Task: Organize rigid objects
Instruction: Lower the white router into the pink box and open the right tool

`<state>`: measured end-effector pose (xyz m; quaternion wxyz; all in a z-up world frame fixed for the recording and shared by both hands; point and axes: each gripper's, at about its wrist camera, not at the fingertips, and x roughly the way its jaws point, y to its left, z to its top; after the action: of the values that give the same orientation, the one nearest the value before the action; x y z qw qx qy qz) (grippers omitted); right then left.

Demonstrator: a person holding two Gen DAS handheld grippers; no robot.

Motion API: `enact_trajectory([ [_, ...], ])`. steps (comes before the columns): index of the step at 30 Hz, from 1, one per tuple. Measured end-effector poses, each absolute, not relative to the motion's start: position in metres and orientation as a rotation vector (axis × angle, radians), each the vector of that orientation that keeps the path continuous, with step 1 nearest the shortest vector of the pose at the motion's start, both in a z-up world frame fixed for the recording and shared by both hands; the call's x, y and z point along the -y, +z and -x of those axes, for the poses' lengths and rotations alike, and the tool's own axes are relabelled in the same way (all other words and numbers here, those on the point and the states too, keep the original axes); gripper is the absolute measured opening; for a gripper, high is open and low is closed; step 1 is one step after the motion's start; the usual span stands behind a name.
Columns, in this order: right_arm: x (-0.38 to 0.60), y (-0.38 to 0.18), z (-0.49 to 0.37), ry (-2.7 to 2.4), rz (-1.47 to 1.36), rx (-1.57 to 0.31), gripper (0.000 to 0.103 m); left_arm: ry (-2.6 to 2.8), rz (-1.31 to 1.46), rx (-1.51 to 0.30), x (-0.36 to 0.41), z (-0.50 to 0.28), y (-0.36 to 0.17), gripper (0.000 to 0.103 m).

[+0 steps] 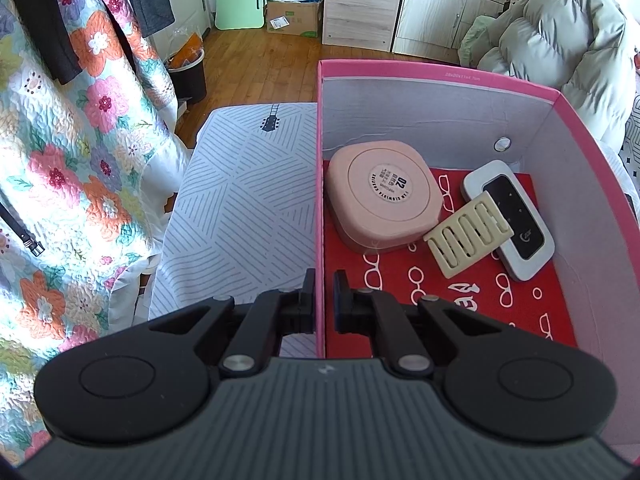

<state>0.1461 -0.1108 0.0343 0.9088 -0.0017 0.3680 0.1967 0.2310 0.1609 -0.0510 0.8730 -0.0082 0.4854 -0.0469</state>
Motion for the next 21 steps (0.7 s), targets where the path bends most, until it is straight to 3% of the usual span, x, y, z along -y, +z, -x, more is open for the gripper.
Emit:
enact_trajectory([
  [10,0.051,0.043,-0.177,0.615,-0.092,-0.861,0.065,-0.098,0.042,-1.014,-0.164,-0.231,-0.052,0.005],
  [21,0.009,-0.009,-0.221,0.633,-0.187,-1.095,0.065,-0.099,0.057,-1.014,-0.166,-0.231,-0.053,0.005],
])
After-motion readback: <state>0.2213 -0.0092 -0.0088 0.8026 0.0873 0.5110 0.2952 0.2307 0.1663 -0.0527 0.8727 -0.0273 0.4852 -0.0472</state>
